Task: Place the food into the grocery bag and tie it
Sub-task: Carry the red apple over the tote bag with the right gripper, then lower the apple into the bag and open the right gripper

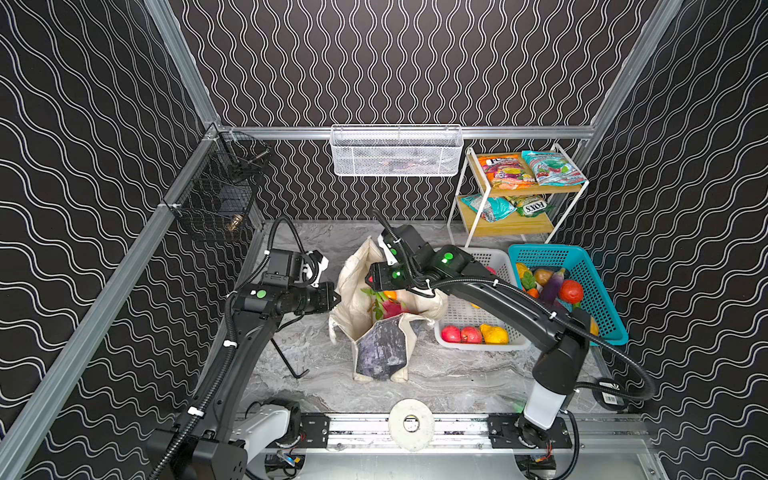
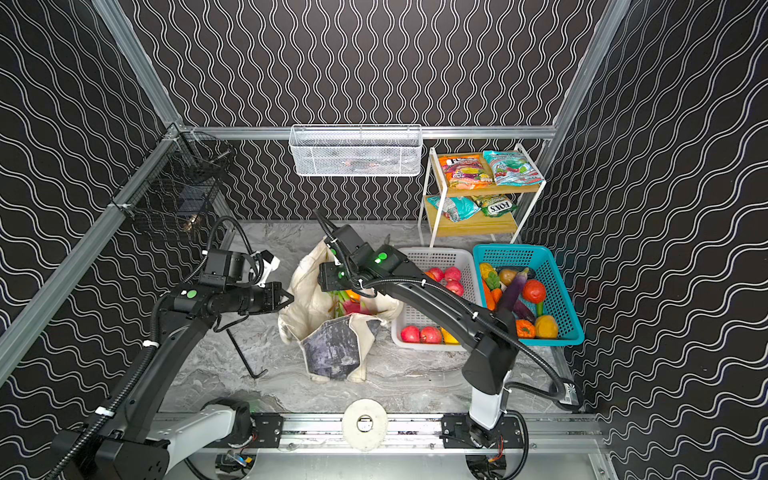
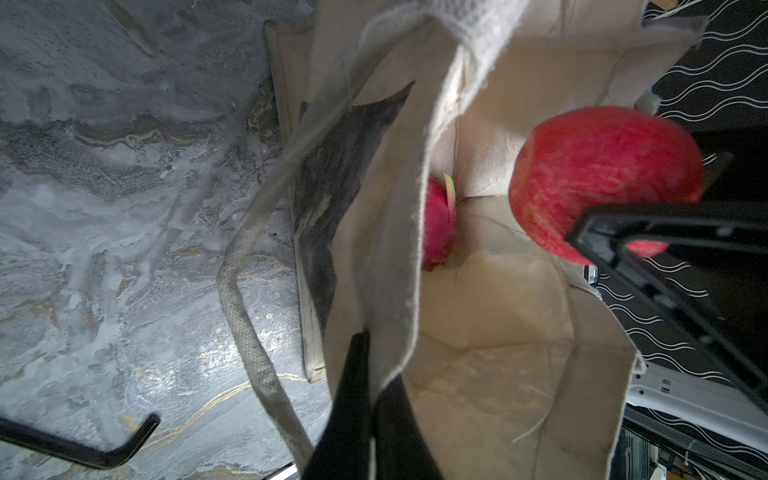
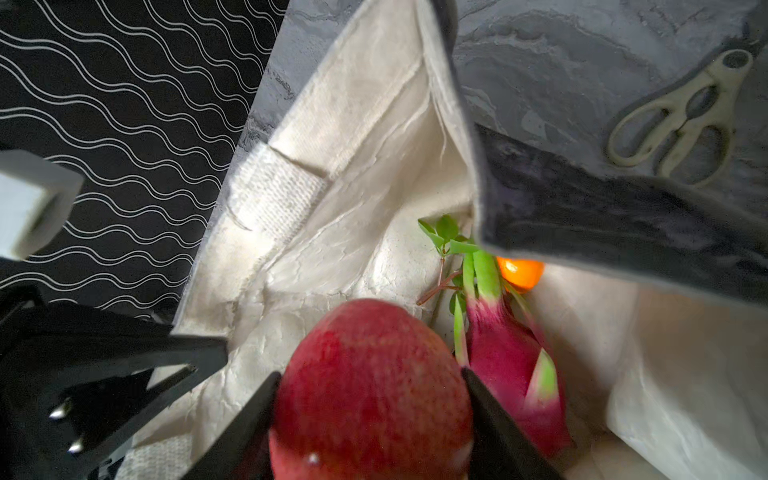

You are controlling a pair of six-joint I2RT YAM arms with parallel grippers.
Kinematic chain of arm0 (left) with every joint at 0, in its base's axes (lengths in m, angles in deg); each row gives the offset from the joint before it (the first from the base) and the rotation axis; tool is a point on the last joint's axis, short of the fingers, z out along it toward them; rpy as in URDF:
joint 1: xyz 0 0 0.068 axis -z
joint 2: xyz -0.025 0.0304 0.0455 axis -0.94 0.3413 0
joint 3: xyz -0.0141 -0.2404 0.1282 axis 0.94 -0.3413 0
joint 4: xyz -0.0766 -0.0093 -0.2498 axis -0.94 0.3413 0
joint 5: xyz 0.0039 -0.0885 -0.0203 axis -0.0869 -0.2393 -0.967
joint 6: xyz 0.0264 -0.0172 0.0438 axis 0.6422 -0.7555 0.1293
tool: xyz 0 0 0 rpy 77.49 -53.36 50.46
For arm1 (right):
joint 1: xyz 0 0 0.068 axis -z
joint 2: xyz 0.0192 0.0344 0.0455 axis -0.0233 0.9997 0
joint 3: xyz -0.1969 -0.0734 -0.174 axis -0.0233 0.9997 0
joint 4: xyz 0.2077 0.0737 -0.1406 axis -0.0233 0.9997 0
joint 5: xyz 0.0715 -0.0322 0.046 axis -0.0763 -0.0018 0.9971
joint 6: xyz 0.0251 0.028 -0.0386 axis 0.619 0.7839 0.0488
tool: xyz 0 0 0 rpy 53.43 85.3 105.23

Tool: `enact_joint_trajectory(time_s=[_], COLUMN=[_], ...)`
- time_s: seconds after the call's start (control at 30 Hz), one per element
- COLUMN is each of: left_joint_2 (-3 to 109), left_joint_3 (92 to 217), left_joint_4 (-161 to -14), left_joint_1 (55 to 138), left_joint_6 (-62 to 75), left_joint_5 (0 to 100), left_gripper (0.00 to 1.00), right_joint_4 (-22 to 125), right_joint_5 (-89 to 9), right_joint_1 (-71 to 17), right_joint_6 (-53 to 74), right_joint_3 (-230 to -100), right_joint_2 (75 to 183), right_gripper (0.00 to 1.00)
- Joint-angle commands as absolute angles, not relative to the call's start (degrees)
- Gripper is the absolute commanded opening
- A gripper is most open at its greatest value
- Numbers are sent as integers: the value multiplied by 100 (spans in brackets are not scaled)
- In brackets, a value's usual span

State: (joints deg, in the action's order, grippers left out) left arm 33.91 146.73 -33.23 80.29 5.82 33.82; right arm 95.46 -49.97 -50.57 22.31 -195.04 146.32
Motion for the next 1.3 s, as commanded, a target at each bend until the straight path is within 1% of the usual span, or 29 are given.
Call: enact_joint_trajectory(time_s=[0.0, 0.17, 0.37, 0.8, 1.27], left_joint_2=[3340, 3301, 3301, 3352, 3406], left_joint_3=[14633, 14620, 14608, 14651, 14695], left_joint_4=[-3340, -3305, -3342, -3357, -3389], left_joint_1=[8042, 8037, 8040, 8037, 8040], left_joint_6=[667, 694, 686, 725, 738], left_joint_5=[3330, 3362, 3339, 3316, 3312], left_gripper=[0, 0, 0, 0, 0], right_joint_4=[9700, 9709, 9628, 9428, 9549], right_joint_5=[-5003, -4951, -5011, -4792, -4983], right_joint_1=[-5083, -5135, -5261, -5404, -5427], right_joint_6=[2048, 2037, 2011, 1925, 1683], right_joint_3=[-19712, -19739, -19537, -19207, -19031], right_joint_2=[14841, 15115, 15204, 15411, 15689], right_gripper=[58, 58, 58, 58, 58])
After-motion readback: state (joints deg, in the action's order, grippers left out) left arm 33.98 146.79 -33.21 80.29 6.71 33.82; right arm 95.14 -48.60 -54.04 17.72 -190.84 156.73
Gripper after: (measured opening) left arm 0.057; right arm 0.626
